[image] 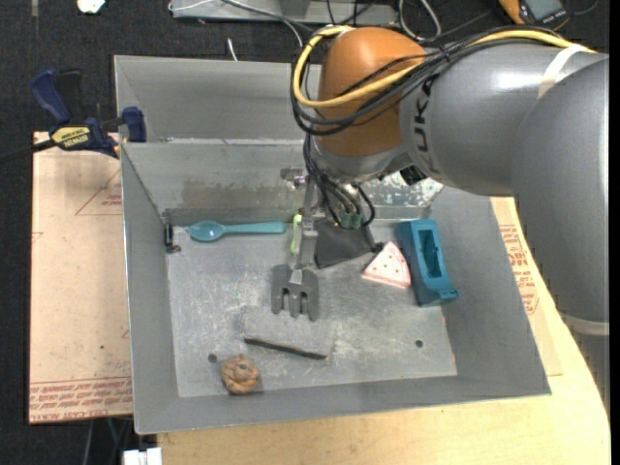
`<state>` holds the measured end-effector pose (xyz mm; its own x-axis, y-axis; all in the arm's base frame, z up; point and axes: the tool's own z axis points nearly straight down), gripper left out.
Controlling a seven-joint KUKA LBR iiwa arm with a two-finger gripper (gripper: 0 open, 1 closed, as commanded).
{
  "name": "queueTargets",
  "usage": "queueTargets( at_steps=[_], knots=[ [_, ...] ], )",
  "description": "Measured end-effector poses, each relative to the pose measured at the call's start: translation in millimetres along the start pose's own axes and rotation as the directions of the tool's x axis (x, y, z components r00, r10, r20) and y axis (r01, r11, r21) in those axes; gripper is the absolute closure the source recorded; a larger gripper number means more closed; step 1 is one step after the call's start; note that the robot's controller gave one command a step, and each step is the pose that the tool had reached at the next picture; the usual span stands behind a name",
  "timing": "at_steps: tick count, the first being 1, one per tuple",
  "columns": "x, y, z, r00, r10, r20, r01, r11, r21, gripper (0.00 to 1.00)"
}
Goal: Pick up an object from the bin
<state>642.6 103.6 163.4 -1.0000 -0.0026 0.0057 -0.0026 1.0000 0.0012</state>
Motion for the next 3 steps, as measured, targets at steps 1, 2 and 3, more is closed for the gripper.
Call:
queueTargets(
  at_steps=[1,2,3],
  knots=[
    [-1.4,0,-5,1.000,0.002,0.007,-0.002,1.000,-0.001,0.00],
    [7.7,-19,70,0.928,-0.374,0.009,0.374,0.928,0.002,0.00],
    [12.1,-25,68,0.882,-0.471,0.008,0.471,0.882,0.003,0.00]
  ],
)
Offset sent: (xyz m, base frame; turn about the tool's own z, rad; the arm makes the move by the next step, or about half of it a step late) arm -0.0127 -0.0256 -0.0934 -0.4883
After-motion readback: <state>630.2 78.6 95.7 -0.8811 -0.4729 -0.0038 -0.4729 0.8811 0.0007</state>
